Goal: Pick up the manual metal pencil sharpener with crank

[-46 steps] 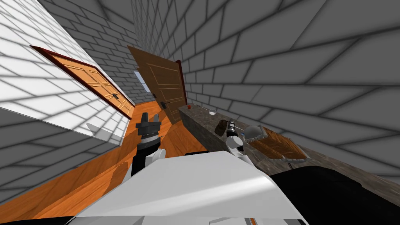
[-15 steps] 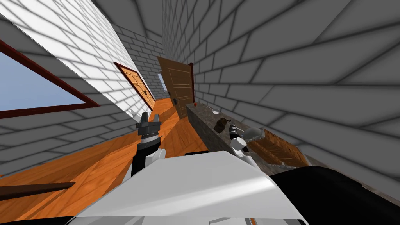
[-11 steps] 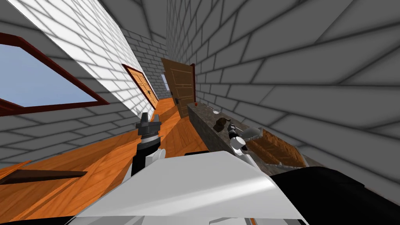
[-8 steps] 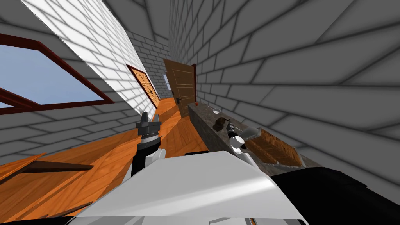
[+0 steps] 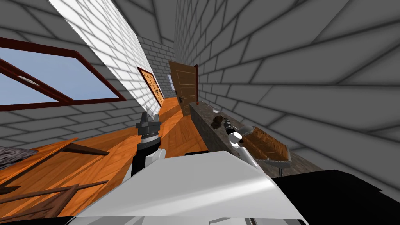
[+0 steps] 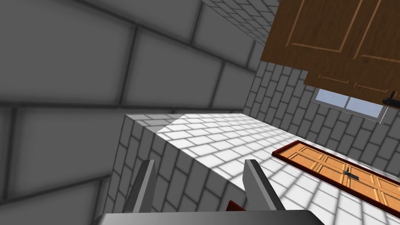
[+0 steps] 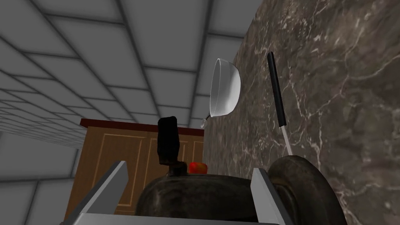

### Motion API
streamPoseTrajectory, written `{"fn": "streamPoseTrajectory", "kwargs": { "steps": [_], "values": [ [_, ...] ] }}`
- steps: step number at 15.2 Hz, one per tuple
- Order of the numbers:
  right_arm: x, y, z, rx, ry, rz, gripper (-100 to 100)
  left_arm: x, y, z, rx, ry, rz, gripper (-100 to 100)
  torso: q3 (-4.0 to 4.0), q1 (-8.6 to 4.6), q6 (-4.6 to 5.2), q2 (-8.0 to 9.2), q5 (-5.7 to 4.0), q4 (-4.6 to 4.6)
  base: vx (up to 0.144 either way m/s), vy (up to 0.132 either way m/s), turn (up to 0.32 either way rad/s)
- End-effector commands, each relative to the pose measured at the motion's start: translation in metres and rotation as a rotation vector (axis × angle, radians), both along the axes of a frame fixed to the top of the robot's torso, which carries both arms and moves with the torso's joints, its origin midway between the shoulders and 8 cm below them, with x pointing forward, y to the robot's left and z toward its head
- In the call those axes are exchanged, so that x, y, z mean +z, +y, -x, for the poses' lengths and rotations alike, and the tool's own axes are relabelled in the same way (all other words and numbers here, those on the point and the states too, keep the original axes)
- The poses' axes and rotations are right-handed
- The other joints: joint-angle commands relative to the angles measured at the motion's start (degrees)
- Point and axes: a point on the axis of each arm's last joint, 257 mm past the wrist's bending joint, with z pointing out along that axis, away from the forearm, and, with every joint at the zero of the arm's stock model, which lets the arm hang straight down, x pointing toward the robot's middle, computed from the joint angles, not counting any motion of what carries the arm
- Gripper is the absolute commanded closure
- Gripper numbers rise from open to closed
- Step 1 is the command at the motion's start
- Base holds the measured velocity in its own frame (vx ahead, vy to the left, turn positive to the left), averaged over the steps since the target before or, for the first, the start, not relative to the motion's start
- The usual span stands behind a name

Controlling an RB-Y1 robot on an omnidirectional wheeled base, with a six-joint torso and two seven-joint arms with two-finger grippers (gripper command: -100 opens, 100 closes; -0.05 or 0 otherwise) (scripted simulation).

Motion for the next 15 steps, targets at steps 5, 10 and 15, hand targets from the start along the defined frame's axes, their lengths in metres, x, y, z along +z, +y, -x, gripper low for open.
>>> {"fn": "streamPoseTrajectory", "kwargs": {
  "steps": [5,10,15],
  "values": [
    [0.023,0.028,-0.031,0.106,-0.042,0.033,-100,0.0,0.0,0.0,0.0,0.0,0.0,0,-0.01,-0.14,0.02,-0.02,-0.03,0.0,-0.118,-0.103,0.107],
    [0.03,0.009,-0.029,0.095,-0.038,0.041,-100,0.0,0.0,0.0,0.0,0.0,0.0,0,-0.3,0.31,0.05,-0.55,0.09,-0.1,0.003,-0.005,0.039],
    [0.025,0.019,-0.029,0.099,-0.038,0.034,100,0.0,0.0,0.0,0.0,0.0,0.0,0,-0.24,0.23,0.06,-0.43,0.11,-0.06,0.007,0.008,-0.015]
  ]
}}
